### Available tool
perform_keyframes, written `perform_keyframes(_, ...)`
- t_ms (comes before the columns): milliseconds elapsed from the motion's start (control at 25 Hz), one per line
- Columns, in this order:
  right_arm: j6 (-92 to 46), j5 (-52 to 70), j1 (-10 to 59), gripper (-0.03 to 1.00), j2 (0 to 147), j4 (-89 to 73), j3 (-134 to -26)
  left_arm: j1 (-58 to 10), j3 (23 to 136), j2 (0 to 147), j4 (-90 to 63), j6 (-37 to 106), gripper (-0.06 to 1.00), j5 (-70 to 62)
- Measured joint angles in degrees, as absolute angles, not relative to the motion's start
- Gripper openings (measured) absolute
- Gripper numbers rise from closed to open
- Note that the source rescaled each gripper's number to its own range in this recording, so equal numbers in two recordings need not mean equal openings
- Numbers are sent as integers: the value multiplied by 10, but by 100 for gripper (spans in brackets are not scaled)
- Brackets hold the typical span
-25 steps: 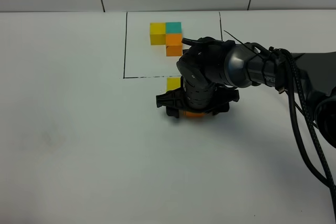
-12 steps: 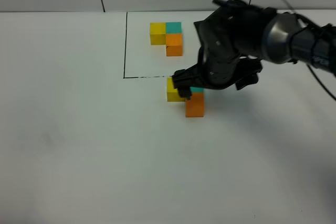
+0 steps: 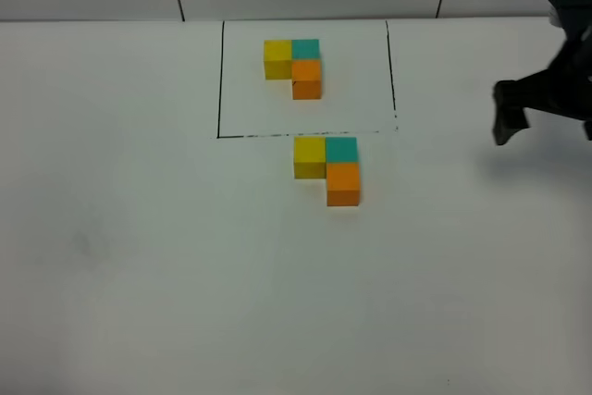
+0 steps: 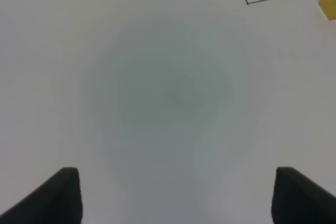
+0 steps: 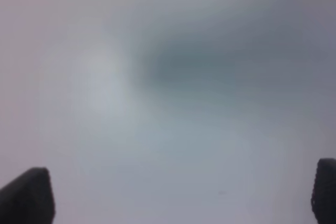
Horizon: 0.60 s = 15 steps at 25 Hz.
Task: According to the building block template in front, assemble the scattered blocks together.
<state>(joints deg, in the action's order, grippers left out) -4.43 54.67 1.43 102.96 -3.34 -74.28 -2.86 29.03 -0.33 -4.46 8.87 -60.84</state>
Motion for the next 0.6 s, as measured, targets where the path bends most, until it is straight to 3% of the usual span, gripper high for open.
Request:
perform_keyframes(200,-70,531,-43,100,955,-34,-633,-29,290,-3,-45,89,67,-608)
perform_keyframes(600,-77,514,-50,100,829,-41,-546,-29,290,-3,-45,89,67,-608)
